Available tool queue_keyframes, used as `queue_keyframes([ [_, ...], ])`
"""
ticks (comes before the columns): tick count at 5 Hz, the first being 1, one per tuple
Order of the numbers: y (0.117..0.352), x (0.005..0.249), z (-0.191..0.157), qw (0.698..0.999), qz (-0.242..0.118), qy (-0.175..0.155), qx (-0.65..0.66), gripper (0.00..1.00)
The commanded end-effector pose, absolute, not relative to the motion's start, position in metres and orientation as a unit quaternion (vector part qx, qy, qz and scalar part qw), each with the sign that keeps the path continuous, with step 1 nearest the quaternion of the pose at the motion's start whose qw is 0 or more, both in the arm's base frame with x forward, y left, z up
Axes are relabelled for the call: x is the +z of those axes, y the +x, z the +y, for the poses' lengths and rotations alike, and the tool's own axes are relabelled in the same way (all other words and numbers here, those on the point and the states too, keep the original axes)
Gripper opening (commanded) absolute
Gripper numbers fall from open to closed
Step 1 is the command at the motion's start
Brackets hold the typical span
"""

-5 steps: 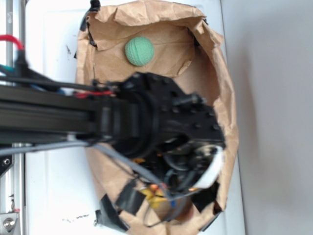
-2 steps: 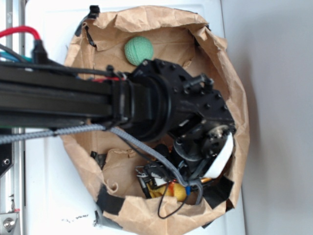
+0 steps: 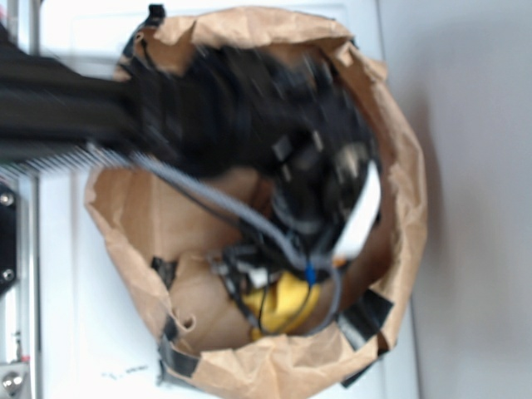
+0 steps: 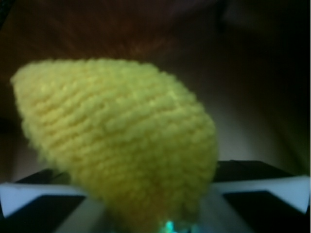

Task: Grab the yellow cloth.

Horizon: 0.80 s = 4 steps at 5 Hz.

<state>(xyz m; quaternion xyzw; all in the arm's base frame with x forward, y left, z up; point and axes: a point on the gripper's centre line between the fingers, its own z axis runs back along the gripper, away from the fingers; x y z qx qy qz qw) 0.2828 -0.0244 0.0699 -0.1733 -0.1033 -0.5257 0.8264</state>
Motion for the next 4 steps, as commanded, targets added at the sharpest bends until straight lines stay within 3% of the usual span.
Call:
queue_keyframes([
  [1, 0.26, 0.151, 0.016, 0.912, -0.14, -0.119, -0.368, 0.0],
  [2, 0.246, 0.167, 0.025, 0.958, -0.116, -0.042, -0.259, 0.0],
  [3, 0.232, 0.182, 0.044, 0.969, -0.142, -0.071, -0.189, 0.0],
  [4, 0.223, 0.182, 0.036, 0.965, -0.136, -0.069, -0.215, 0.0],
])
